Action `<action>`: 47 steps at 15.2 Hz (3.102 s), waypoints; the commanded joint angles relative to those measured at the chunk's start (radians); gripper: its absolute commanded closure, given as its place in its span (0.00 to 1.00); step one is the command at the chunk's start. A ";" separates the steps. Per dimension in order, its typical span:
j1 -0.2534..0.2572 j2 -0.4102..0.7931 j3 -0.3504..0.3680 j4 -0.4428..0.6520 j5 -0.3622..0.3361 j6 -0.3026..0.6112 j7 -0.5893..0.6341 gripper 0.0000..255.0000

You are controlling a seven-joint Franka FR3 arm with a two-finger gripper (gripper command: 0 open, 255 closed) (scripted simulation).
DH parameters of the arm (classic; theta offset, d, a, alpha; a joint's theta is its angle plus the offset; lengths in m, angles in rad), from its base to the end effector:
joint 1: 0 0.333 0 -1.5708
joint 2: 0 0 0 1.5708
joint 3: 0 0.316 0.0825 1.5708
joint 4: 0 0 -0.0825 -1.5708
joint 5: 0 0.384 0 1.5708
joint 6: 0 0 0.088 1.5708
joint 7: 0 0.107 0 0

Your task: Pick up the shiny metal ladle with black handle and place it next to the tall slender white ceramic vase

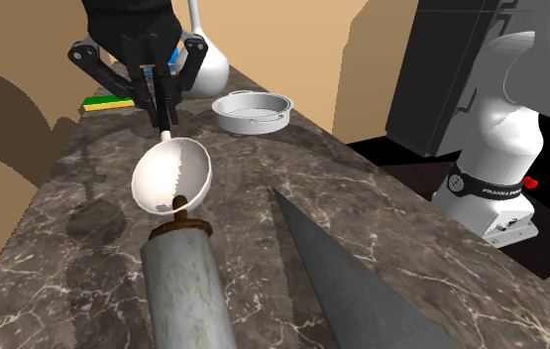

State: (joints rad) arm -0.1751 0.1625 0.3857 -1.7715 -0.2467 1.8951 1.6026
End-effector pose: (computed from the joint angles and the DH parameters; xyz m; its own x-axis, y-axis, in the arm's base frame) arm 0.5964 0.0978 0.4697 0.2525 -0.9524 0.1707 -0.9674 -0.2518 0.0260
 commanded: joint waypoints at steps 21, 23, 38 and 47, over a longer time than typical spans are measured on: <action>0.015 0.002 0.009 0.298 0.011 -0.293 -0.048 1.00; 0.018 0.009 0.010 0.334 0.009 -0.322 -0.051 1.00; 0.070 0.117 0.019 0.690 -0.042 -0.577 -0.072 1.00; -0.006 0.057 -0.005 0.681 -0.018 -0.606 -0.169 1.00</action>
State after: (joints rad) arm -0.1540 0.2540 0.3871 -1.0480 -0.2804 1.2747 1.4563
